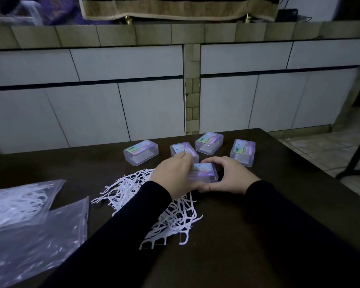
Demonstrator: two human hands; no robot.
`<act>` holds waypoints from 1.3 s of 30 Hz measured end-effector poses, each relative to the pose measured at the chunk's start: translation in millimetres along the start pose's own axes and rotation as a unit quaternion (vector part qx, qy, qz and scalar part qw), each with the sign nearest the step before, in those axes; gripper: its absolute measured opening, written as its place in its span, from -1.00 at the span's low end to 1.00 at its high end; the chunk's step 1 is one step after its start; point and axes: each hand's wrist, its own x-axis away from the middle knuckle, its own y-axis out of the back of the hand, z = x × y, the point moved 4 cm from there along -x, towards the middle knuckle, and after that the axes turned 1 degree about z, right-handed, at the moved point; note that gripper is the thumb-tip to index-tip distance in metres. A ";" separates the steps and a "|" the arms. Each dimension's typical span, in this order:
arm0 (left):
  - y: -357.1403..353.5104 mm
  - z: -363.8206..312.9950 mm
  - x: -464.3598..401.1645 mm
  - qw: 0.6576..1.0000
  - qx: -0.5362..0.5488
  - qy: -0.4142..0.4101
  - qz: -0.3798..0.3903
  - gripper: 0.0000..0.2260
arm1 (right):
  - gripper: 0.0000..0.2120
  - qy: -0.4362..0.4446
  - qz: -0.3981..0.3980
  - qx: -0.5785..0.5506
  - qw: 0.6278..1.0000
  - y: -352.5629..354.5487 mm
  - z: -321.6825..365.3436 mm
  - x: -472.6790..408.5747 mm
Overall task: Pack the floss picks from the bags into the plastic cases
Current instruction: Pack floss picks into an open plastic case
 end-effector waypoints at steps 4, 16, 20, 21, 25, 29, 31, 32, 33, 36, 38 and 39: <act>0.8 -6.8 0.8 0.998 -0.043 -0.049 0.016 -0.40 | -0.24 -0.026 0.006 -0.009 1.000 -0.4 -1.1 0.5; -6.1 -28.0 -1.6 0.972 -0.220 -0.077 0.036 -0.53 | -0.33 -0.016 0.020 -0.047 0.999 -2.1 3.0 1.9; -2.4 -27.7 -4.4 0.982 -0.176 -0.068 0.009 -0.64 | -0.38 -0.004 0.028 -0.048 0.998 -3.2 2.3 1.7; 0.9 -26.7 -7.0 0.983 -0.171 -0.066 0.017 -0.64 | -0.35 -0.005 0.026 -0.051 0.998 -3.7 1.7 2.3; 11.0 -14.7 -10.8 0.995 -0.099 -0.023 0.021 -0.49 | -0.24 -0.024 0.010 -0.029 0.999 -5.3 -0.5 3.5; 15.2 6.4 -12.8 0.986 0.142 0.089 -0.028 -0.67 | -0.20 -0.048 0.001 -0.017 0.999 -6.5 -1.2 4.1; 12.4 19.2 -17.9 0.981 0.147 0.122 -0.036 -0.78 | -0.20 -0.068 -0.010 -0.021 0.997 -6.9 -0.8 5.6; 8.5 24.7 -21.0 0.980 0.138 0.142 -0.035 -0.84 | -0.21 -0.074 -0.018 -0.022 0.997 -7.0 -0.3 6.5; 4.2 28.8 -23.4 0.977 0.132 0.163 -0.033 -0.88 | -0.21 -0.078 -0.023 -0.022 0.996 -7.3 0.3 7.4; -3.3 32.3 -27.6 0.958 0.186 0.216 -0.038 -0.75 | -0.18 -0.085 -0.030 -0.029 0.996 -7.7 2.3 10.6; -5.9 32.6 -29.0 0.941 0.221 0.251 -0.052 -0.67 | -0.17 -0.088 -0.036 -0.036 0.995 -7.5 3.7 13.9; -7.7 32.4 -30.9 0.938 0.220 0.263 -0.052 -0.67 | -0.17 -0.088 -0.041 -0.039 0.994 -7.2 4.7 15.9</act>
